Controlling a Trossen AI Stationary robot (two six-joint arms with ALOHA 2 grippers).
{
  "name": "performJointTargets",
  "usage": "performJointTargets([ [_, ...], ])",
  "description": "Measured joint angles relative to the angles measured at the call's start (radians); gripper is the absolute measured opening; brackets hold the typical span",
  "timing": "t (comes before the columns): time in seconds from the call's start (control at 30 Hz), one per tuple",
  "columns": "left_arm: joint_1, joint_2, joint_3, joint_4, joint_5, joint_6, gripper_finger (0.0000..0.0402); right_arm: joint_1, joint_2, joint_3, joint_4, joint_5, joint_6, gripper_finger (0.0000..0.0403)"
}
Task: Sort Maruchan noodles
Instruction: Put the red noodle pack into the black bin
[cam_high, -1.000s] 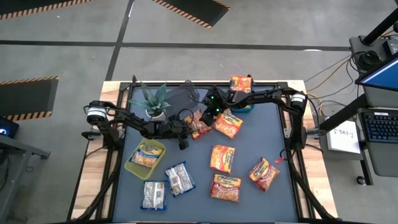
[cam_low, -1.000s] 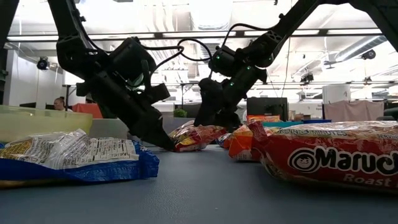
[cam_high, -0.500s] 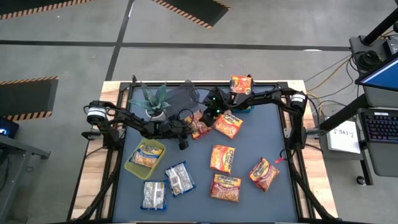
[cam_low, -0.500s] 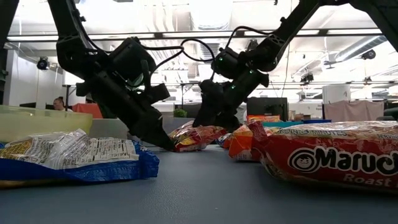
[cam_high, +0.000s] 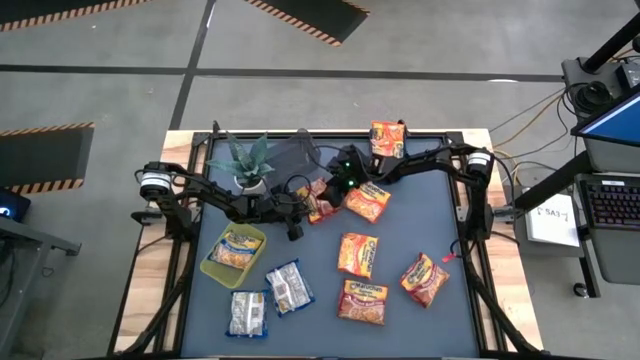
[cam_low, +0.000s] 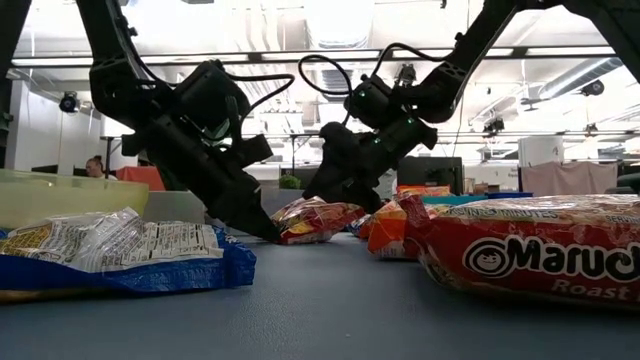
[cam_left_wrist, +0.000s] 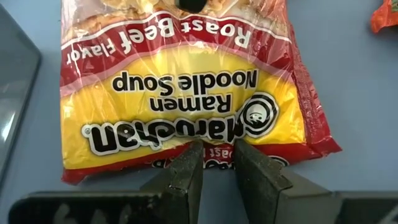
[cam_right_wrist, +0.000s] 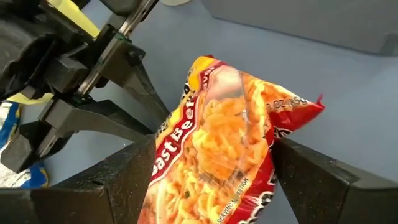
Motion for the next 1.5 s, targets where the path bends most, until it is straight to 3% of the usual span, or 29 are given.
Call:
performJointTargets([
  [0.5, 0.0, 0.0, -0.001, 0.011, 0.0, -0.002, 0.0075, 0.039, 0.065, 0.022, 0.043, 0.021, 0.021, 0.029],
  [0.9, 0.0, -0.003, -0.001, 0.018, -0.001, -0.004, 0.0075, 0.035, 0.041, 0.027, 0.023, 0.009, 0.008, 0.0224],
  [1.5, 0.0, -0.028, -0.002, 0.018, 0.0, -0.016, 0.0075, 0.037, 0.039, 0.027, 0.024, 0.013, 0.01, 0.0221],
])
